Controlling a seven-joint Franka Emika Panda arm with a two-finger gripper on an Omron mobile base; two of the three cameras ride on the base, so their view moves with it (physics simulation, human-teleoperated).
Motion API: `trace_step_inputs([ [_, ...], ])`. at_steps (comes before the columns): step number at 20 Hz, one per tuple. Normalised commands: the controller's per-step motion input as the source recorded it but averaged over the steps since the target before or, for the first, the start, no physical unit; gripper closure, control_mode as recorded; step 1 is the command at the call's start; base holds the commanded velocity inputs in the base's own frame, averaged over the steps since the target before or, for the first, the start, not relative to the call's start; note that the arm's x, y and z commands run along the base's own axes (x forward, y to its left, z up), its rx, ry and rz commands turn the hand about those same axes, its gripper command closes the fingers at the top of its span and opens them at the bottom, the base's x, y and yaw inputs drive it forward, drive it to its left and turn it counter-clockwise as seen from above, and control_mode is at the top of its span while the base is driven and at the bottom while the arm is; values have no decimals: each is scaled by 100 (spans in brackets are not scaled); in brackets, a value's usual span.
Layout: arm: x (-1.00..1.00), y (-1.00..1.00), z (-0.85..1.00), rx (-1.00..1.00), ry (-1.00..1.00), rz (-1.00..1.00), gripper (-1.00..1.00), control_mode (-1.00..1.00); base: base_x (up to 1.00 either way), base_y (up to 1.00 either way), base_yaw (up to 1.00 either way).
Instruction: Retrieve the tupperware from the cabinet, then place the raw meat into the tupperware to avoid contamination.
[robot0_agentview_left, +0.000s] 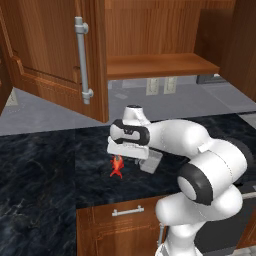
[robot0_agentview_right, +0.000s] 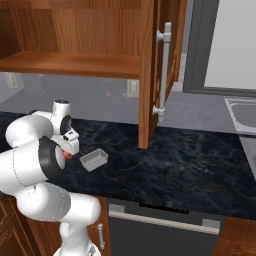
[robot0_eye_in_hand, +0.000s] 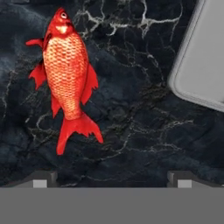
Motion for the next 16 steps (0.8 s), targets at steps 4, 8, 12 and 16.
trace_step_inputs([
  [4,6,4,-7,0,0,-3,-100,-100,0,0,0],
  [8,23,25,-17,0,-7,-5,-100,-100,0,0,0],
  [12,20,24,-14,-6,-8,-5,-100,-100,0,0,0],
  [16,14,5,-22,-6,-1,-5,-100,-100,0,0,0],
])
